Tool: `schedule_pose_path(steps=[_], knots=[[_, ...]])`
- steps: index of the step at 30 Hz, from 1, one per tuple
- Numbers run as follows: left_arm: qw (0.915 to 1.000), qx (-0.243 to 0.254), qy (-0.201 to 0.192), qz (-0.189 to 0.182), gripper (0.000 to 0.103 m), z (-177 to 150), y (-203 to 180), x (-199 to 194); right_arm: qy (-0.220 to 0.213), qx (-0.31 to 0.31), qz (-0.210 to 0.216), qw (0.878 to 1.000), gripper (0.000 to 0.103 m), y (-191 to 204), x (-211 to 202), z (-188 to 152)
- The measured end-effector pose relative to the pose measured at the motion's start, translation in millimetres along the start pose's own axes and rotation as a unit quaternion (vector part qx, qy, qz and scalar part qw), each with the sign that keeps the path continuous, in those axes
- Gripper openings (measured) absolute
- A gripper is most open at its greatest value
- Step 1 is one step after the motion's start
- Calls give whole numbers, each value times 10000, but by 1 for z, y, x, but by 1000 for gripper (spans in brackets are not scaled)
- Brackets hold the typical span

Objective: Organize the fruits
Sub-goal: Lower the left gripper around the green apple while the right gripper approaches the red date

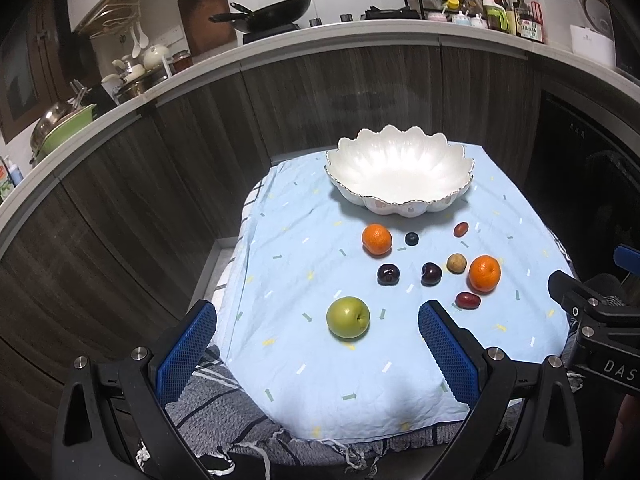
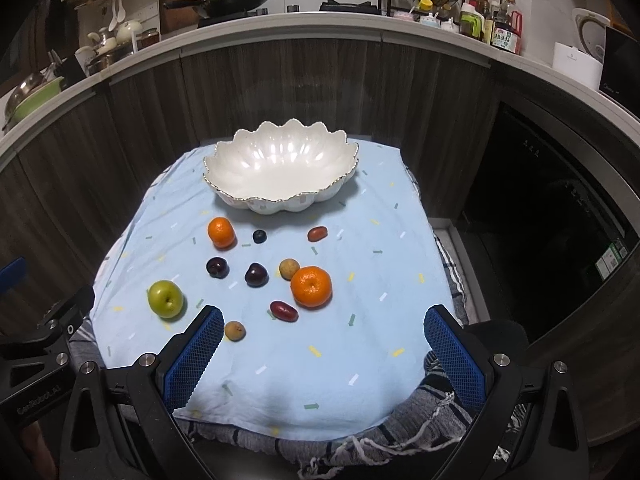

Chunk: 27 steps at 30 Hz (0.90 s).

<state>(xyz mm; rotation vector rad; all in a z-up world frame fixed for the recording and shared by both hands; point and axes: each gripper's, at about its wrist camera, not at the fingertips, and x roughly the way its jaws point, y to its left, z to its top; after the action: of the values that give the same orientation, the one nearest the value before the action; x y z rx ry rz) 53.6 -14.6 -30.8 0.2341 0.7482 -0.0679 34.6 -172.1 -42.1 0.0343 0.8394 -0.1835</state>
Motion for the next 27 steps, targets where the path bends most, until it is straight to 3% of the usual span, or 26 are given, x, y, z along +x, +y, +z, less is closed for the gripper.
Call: schedule_pose_path(steps=[27], knots=[[9964, 74, 762, -365, 102, -3, -2, 89, 615, -266, 203, 9975, 90, 23, 76, 7]])
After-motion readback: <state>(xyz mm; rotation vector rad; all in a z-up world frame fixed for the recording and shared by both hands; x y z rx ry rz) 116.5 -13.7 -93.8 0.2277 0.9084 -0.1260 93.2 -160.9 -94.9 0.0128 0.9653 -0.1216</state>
